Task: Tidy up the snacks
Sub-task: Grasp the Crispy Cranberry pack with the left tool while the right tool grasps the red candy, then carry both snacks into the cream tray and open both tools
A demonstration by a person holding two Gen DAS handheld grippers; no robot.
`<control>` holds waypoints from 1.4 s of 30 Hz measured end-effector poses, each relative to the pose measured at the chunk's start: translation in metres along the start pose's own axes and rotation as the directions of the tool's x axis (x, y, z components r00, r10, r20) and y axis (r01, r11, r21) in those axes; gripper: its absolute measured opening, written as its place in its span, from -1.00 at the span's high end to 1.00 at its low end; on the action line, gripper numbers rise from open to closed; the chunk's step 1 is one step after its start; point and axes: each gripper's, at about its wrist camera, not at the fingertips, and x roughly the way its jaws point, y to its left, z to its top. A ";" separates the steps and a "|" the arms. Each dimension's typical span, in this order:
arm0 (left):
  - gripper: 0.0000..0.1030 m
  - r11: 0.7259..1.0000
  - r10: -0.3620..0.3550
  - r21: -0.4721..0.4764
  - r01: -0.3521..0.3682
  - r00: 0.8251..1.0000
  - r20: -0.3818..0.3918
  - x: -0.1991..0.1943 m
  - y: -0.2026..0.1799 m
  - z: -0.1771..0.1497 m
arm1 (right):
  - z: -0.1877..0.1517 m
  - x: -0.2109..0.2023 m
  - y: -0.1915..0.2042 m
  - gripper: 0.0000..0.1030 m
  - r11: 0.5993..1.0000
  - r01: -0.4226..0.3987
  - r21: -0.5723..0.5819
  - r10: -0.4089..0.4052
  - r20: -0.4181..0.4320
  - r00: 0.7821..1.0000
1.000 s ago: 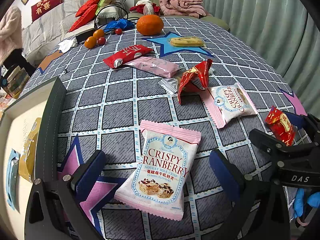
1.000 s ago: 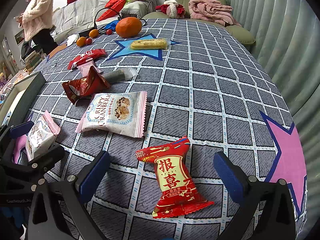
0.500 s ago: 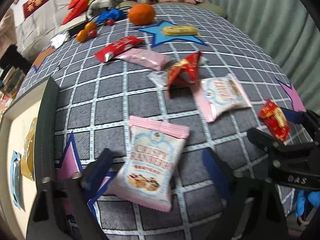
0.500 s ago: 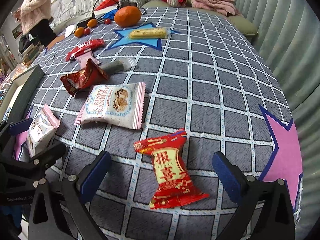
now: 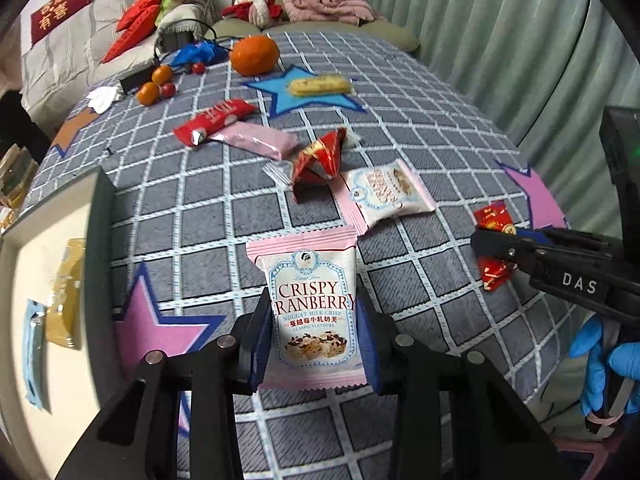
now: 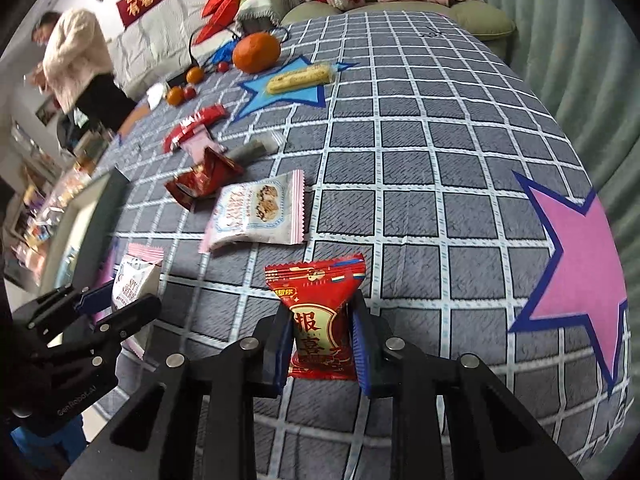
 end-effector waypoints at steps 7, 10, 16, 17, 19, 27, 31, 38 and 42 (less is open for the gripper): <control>0.19 0.999 -0.005 -0.050 0.008 0.998 0.058 -0.031 0.020 0.000 | 0.004 -0.016 0.017 0.47 0.999 -0.036 -0.022 0.037 0.027 0.999; 0.19 0.998 0.007 -0.066 -0.002 0.997 0.079 -0.045 0.031 -0.001 | 0.008 -0.018 0.028 0.47 0.998 -0.062 -0.029 0.063 0.032 0.997; 0.19 0.994 0.052 -0.099 -0.039 0.990 0.133 -0.072 0.061 -0.005 | 0.017 -0.018 0.066 0.47 0.990 -0.096 -0.101 0.099 0.028 0.995; 0.19 0.993 0.069 -0.105 -0.055 0.988 0.138 -0.076 0.067 -0.007 | 0.020 -0.016 0.078 0.47 0.987 -0.106 -0.120 0.110 0.023 0.994; 0.19 0.990 0.101 -0.117 -0.085 0.985 0.142 -0.083 0.083 -0.010 | 0.023 -0.013 0.096 0.47 0.981 -0.125 -0.148 0.129 0.013 0.992; 0.19 0.952 0.220 -0.239 -0.189 0.969 0.112 -0.096 0.162 -0.027 | 0.032 0.013 0.189 0.47 0.937 -0.228 -0.264 0.221 -0.059 0.974; 0.19 0.929 0.253 -0.298 -0.219 0.964 0.082 -0.094 0.195 -0.039 | 0.035 0.027 0.240 0.47 0.905 -0.267 -0.332 0.248 -0.098 0.964; 0.19 0.916 0.248 -0.334 -0.220 0.968 0.042 -0.081 0.220 -0.052 | 0.042 0.051 0.300 0.47 0.872 -0.316 -0.374 0.277 -0.156 0.948; 0.18 0.915 0.244 -0.338 -0.219 0.969 0.032 -0.076 0.226 -0.053 | 0.050 0.062 0.323 0.46 0.865 -0.315 -0.390 0.268 -0.171 0.948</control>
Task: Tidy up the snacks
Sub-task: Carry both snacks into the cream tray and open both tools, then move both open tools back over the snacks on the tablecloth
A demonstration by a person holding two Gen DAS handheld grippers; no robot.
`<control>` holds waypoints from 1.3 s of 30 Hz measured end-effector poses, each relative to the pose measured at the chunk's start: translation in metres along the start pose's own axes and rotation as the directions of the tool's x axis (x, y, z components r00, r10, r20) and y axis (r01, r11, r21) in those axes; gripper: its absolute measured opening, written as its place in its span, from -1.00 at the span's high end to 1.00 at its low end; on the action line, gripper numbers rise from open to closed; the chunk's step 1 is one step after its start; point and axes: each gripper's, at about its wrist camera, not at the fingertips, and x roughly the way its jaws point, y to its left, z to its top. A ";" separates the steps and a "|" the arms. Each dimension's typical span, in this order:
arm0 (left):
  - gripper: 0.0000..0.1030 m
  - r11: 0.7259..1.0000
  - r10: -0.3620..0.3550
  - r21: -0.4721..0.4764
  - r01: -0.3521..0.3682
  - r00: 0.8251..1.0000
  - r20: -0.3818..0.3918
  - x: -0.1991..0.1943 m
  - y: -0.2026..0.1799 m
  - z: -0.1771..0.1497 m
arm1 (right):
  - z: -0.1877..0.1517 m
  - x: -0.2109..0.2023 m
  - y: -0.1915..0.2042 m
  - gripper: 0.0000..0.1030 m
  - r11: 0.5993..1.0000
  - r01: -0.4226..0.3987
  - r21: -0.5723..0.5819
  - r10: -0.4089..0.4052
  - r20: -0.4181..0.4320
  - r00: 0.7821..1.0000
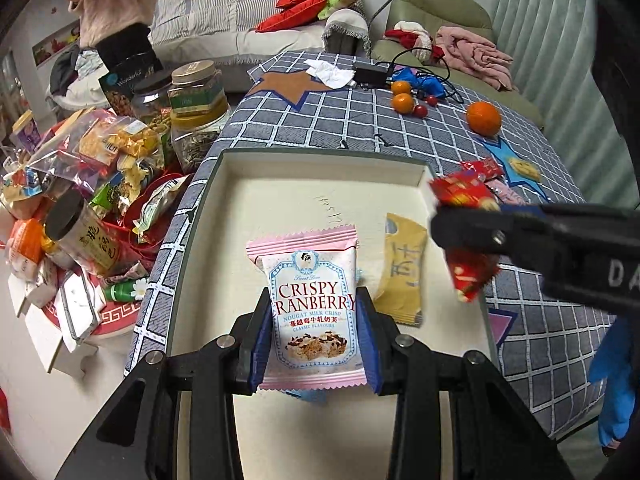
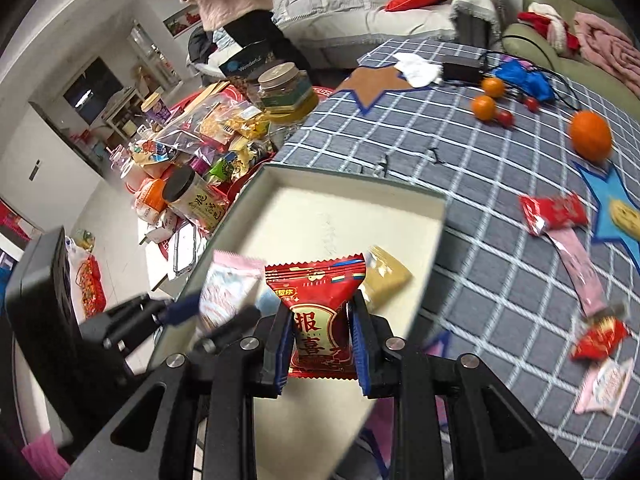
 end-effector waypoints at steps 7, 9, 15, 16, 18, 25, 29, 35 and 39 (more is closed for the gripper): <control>-0.53 1.000 -0.013 0.003 0.013 1.000 0.006 -0.001 -0.002 -0.001 | 0.002 0.007 0.006 -0.34 1.000 0.006 -0.027 -0.007 -0.034 0.999; -0.53 1.000 -0.016 0.009 0.016 1.000 0.001 -0.002 -0.006 0.002 | -0.001 0.000 0.001 -0.84 0.999 0.042 -0.021 -0.042 -0.002 0.999; -0.55 0.999 -0.046 0.019 0.046 0.999 -0.014 -0.010 -0.024 0.009 | -0.010 -0.023 -0.040 -0.84 0.993 0.104 0.052 -0.105 0.010 0.994; -0.55 0.998 -0.060 0.021 0.060 0.998 -0.016 -0.013 -0.029 0.011 | -0.012 -0.029 -0.048 -0.84 0.991 0.116 0.070 -0.117 0.016 0.993; -0.56 0.997 -0.077 0.027 0.078 0.997 -0.019 -0.017 -0.039 0.015 | -0.020 -0.041 -0.072 -0.84 0.982 0.145 0.122 -0.150 0.028 0.988; -0.57 0.988 -0.132 0.077 0.135 0.990 -0.050 -0.027 -0.097 0.030 | -0.053 -0.071 -0.155 -0.84 0.919 0.282 0.277 -0.301 0.025 0.953; -0.57 0.986 -0.141 0.074 0.147 0.986 -0.085 -0.020 -0.131 0.042 | -0.072 -0.074 -0.197 -0.84 0.854 0.409 0.320 -0.430 -0.007 0.903; -0.57 0.985 -0.146 0.073 0.157 0.980 -0.134 0.006 -0.179 0.057 | -0.086 -0.067 -0.238 -0.84 0.819 0.458 0.346 -0.471 -0.052 0.881; -0.57 0.974 -0.119 0.176 0.144 0.982 -0.144 0.024 -0.220 0.055 | -0.107 -0.074 -0.253 -0.84 0.827 0.460 0.323 -0.469 -0.055 0.882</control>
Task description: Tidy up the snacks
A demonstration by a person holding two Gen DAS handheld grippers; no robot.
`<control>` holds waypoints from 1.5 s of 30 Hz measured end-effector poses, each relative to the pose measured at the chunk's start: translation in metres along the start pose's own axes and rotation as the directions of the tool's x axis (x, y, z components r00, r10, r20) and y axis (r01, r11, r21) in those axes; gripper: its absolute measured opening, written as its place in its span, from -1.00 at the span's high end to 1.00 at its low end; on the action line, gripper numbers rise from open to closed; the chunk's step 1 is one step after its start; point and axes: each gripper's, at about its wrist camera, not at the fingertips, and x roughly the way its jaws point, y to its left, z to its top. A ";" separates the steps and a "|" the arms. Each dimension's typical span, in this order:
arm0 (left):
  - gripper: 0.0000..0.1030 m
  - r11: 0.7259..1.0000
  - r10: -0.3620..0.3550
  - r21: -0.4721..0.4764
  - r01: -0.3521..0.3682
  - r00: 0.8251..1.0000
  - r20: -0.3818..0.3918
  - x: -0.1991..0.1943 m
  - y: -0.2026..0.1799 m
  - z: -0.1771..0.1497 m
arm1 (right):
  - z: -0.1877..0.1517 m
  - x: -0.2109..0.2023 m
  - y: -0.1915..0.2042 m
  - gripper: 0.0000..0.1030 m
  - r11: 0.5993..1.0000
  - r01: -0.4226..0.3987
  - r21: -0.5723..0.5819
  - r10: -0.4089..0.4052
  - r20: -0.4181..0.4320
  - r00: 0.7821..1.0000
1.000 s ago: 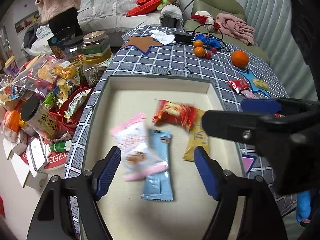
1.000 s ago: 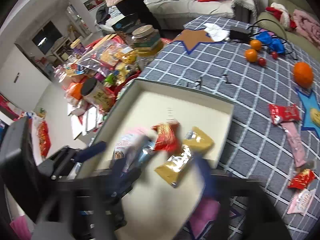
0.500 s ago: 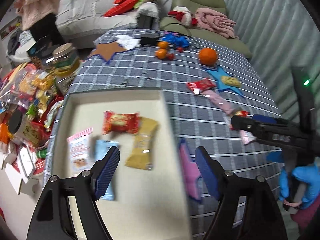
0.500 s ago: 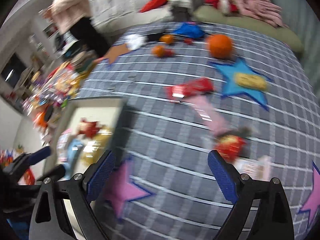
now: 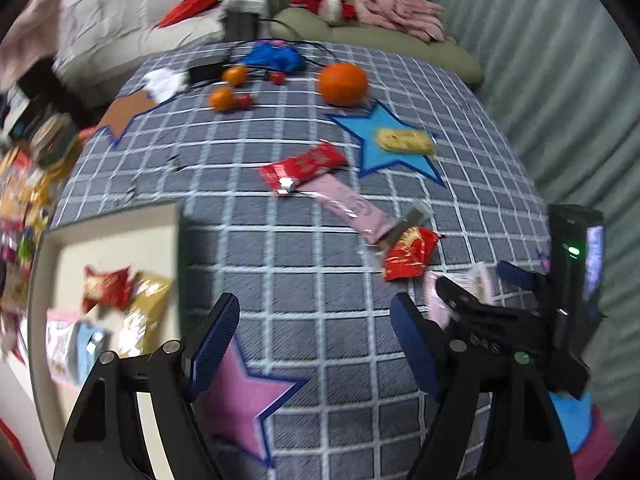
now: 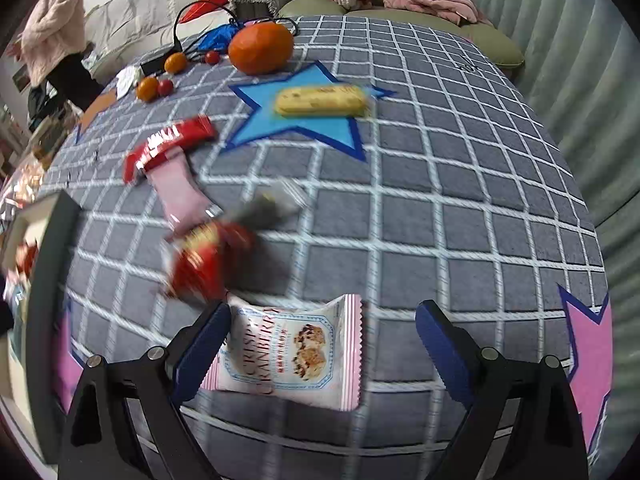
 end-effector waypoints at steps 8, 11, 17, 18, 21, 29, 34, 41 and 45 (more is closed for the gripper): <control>-0.57 0.971 0.070 0.226 -0.074 0.997 0.028 0.046 -0.068 0.010 | -0.045 -0.014 -0.045 -0.99 1.000 -0.002 -0.008 0.002 0.034 0.999; -0.50 0.966 0.075 0.246 -0.078 0.997 0.023 0.059 -0.082 0.015 | -0.051 -0.017 -0.049 -0.99 1.000 -0.009 -0.016 0.010 0.053 0.999; 0.39 0.969 0.069 0.236 -0.067 0.998 -0.002 0.071 -0.086 0.011 | -0.056 -0.016 -0.045 -0.99 0.998 0.010 -0.056 -0.006 0.081 0.997; 0.40 0.971 0.071 0.230 -0.069 0.997 0.002 0.069 -0.084 0.009 | -0.057 -0.016 -0.045 -0.99 0.998 0.010 -0.057 -0.005 0.082 0.997; 0.39 0.983 0.074 0.167 -0.073 0.997 0.004 0.058 -0.069 -0.010 | -0.056 -0.017 -0.048 -0.99 0.999 -0.004 -0.042 0.007 0.071 0.997; -0.29 0.987 0.140 0.075 -0.141 0.990 0.009 0.034 -0.035 -0.073 | -0.039 -0.023 -0.081 -0.99 0.927 -0.150 0.343 0.131 0.078 0.988; -0.57 0.985 0.142 0.094 -0.148 0.988 0.062 0.024 -0.028 -0.063 | -0.012 -0.009 -0.051 -0.99 0.959 -0.039 0.279 0.033 0.025 0.999; -0.60 0.962 0.125 0.232 -0.141 0.989 0.082 0.048 -0.045 -0.048 | -0.035 -0.009 -0.058 -0.99 0.991 0.070 0.115 -0.071 0.011 0.997; -0.64 0.973 0.120 0.188 -0.133 0.990 0.078 0.062 -0.046 -0.048 | -0.042 -0.013 -0.081 -0.99 0.985 0.090 0.145 -0.091 -0.005 0.996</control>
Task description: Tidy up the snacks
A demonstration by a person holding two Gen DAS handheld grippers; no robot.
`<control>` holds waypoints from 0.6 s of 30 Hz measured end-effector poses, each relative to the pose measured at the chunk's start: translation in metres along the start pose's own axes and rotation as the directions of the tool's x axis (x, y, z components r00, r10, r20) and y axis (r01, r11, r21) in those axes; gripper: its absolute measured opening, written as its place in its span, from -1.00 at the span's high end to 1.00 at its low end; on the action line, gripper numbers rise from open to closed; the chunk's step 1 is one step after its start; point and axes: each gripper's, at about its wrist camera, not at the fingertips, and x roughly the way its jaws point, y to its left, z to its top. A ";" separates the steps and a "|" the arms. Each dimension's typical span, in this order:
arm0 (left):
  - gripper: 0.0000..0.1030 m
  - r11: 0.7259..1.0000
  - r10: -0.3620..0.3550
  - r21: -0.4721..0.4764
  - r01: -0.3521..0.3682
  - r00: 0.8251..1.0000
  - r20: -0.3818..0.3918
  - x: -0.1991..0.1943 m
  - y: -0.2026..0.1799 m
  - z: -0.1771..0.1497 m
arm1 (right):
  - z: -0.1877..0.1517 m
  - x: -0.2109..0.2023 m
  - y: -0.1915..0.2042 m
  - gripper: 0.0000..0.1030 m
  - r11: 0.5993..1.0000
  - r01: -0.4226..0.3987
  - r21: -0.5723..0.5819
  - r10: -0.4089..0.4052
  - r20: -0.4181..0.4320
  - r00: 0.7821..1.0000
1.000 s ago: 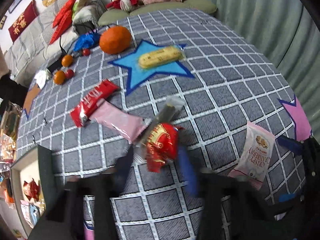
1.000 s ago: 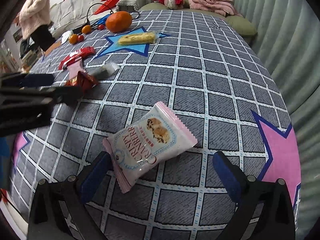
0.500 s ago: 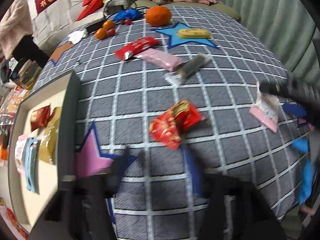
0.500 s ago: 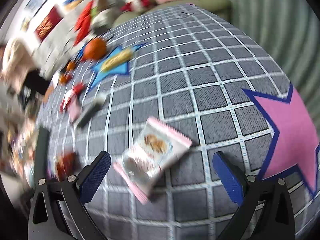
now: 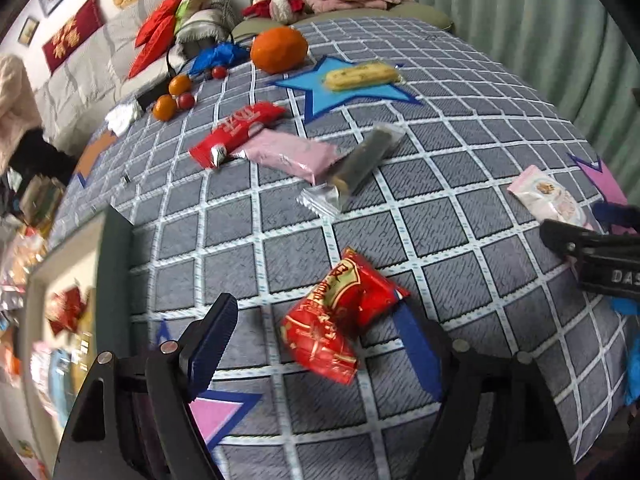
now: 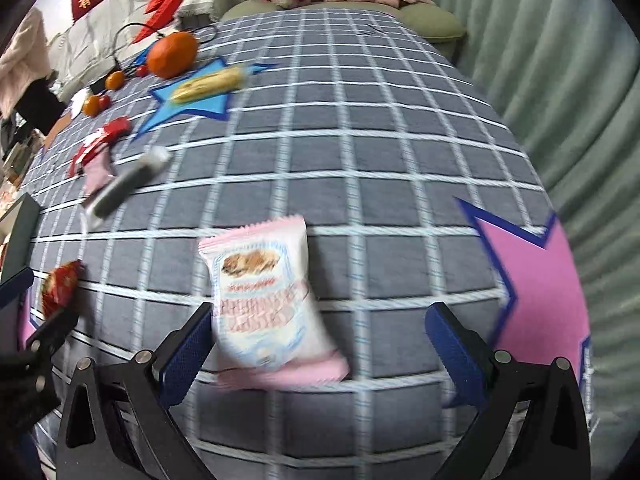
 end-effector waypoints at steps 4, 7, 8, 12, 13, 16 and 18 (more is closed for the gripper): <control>-0.75 0.996 -0.053 -0.069 0.053 0.999 0.005 0.007 0.008 -0.002 | 0.003 0.000 0.000 -0.99 0.999 0.003 0.032 -0.003 -0.013 1.000; -1.00 0.992 -0.078 -0.096 0.078 0.997 0.005 0.014 0.013 -0.004 | 0.007 0.003 0.011 -0.99 1.000 -0.005 -0.015 0.005 -0.009 1.000; -1.00 0.993 -0.077 -0.090 0.077 0.997 0.006 0.013 0.012 -0.004 | 0.008 0.004 0.015 -0.99 0.999 -0.001 -0.036 0.001 -0.003 1.000; -1.00 0.993 -0.078 -0.090 0.079 0.997 0.024 0.012 0.011 -0.007 | 0.005 0.004 0.030 -0.99 0.996 -0.023 -0.088 0.026 0.035 0.999; -1.00 0.993 -0.076 -0.090 0.079 0.996 0.037 0.011 0.011 -0.009 | 0.005 0.005 0.031 -0.99 0.995 -0.025 -0.092 0.029 0.045 0.999; -1.00 0.993 -0.073 -0.089 0.078 0.995 0.067 0.009 0.011 -0.013 | 0.002 0.005 0.031 -1.00 0.994 -0.034 -0.103 0.042 0.079 0.996; -1.00 0.993 -0.072 -0.089 0.079 0.995 0.073 0.008 0.012 -0.014 | 0.001 0.005 0.031 -1.00 0.994 -0.035 -0.106 0.045 0.095 0.994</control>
